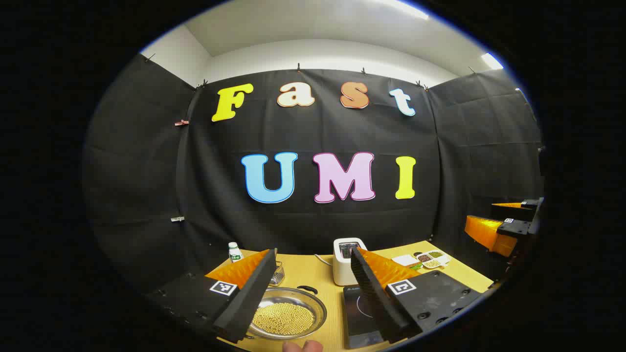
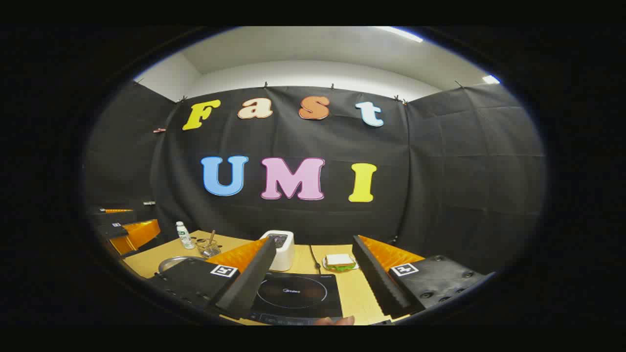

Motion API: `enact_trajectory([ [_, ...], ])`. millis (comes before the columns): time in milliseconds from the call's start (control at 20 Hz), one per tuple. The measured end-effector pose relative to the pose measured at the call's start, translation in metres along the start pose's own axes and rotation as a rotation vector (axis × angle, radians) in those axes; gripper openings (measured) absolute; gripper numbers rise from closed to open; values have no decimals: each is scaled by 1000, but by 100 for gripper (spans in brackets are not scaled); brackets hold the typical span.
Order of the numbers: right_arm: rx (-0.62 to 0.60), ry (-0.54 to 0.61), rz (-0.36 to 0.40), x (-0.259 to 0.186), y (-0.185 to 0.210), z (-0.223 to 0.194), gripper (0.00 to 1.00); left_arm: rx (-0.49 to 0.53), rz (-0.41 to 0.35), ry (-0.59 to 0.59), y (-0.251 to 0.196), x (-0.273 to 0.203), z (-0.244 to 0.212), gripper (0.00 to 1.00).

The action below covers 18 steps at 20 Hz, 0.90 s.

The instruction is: First push the handle of the pot to place it horizontally, then grasp the pot with both hands and set it on the induction cooktop.

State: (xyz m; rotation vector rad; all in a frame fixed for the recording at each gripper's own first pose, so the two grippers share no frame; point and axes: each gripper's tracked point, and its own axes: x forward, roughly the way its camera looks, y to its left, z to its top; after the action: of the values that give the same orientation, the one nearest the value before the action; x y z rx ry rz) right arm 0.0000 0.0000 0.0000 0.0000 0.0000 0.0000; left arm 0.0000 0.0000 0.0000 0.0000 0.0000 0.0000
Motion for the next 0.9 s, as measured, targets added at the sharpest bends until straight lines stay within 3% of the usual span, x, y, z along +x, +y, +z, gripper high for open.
enact_trajectory([
  [900, -24, -17, 1, 0, 7, 5, 97, -8, 0, -7, 4, 2, -1, 96],
])
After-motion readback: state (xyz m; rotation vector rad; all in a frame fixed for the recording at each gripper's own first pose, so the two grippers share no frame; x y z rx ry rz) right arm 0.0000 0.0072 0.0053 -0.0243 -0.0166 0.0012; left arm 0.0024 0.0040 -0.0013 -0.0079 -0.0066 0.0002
